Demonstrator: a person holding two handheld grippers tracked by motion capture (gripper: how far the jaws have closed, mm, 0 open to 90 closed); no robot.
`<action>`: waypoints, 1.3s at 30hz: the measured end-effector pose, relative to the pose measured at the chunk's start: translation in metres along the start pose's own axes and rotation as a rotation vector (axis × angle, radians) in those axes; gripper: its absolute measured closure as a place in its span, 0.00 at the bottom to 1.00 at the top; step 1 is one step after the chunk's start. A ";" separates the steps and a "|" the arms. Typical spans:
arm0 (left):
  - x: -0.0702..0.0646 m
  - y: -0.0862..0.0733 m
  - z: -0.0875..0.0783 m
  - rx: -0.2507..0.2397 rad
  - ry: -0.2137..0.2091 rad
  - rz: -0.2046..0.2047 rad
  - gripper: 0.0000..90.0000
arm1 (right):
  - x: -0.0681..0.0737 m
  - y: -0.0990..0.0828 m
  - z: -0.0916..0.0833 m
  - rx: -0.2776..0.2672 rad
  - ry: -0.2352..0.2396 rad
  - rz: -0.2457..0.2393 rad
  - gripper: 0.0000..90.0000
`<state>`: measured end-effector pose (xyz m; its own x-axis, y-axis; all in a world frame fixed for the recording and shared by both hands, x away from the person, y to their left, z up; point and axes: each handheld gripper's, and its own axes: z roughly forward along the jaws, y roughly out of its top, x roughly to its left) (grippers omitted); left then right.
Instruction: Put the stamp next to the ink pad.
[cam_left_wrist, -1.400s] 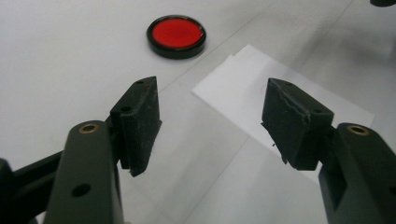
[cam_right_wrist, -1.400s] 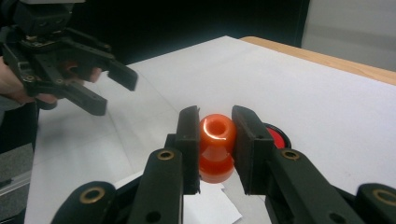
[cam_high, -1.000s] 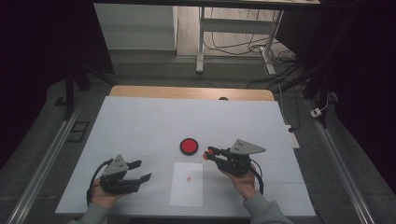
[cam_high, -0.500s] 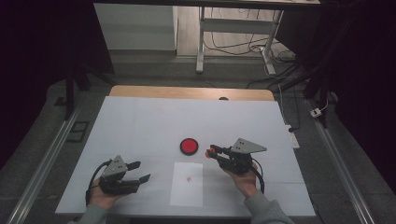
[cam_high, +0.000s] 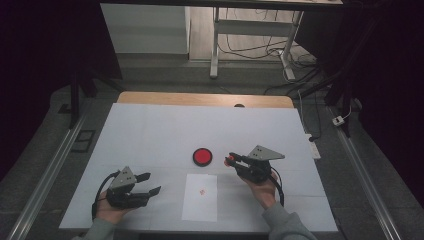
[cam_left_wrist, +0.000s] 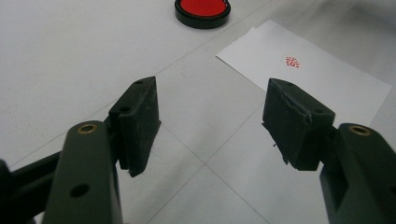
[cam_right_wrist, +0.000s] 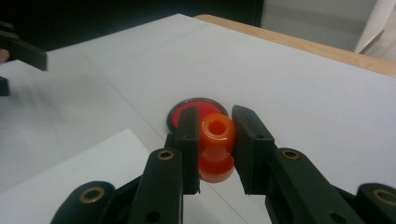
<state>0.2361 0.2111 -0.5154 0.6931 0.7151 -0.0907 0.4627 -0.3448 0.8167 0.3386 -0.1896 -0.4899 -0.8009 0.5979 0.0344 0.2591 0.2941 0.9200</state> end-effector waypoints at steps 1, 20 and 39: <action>0.000 0.000 0.000 -0.001 -0.001 -0.001 0.40 | -0.001 0.000 0.001 0.004 -0.008 -0.003 0.80; 0.001 0.001 0.001 0.010 -0.002 -0.011 0.37 | -0.023 -0.013 0.034 0.115 -0.092 0.020 0.80; -0.001 0.001 0.003 0.009 -0.003 -0.009 0.33 | -0.024 -0.017 0.061 0.205 -0.054 0.003 0.79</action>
<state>0.2379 0.2085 -0.5162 0.6907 0.7162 -0.0999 0.4737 -0.3437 0.8108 0.3870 -0.1633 -0.5301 -0.7714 0.6363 0.0114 0.3705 0.4344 0.8210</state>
